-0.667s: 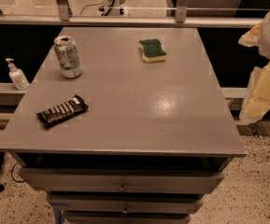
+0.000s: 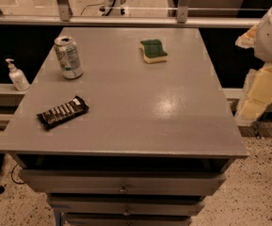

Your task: Pick rxbar chocolate

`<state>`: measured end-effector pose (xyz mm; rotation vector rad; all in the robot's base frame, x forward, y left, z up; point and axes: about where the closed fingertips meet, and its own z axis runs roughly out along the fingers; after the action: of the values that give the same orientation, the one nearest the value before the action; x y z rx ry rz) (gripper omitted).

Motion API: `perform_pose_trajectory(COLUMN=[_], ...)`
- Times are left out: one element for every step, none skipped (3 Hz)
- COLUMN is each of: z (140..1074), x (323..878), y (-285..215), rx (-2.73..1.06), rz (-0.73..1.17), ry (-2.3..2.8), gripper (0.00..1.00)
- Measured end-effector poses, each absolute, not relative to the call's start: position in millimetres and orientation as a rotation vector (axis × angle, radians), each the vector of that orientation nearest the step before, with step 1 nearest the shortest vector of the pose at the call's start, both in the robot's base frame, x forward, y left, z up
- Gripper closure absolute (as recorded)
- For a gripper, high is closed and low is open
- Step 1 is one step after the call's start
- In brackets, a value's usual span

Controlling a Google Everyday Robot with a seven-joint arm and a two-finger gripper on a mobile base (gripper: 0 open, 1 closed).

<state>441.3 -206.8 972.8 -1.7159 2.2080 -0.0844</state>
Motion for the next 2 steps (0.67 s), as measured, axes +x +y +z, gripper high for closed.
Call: perform_pose_trajectory(z=[952.2,925.8], x=[449.1,462.0], y=[-173.9,-112.2], rx=[-1.689,-1.587], rz=[0.039,0.299], ry=[2.148,2.059], gripper=[0.0,0.0])
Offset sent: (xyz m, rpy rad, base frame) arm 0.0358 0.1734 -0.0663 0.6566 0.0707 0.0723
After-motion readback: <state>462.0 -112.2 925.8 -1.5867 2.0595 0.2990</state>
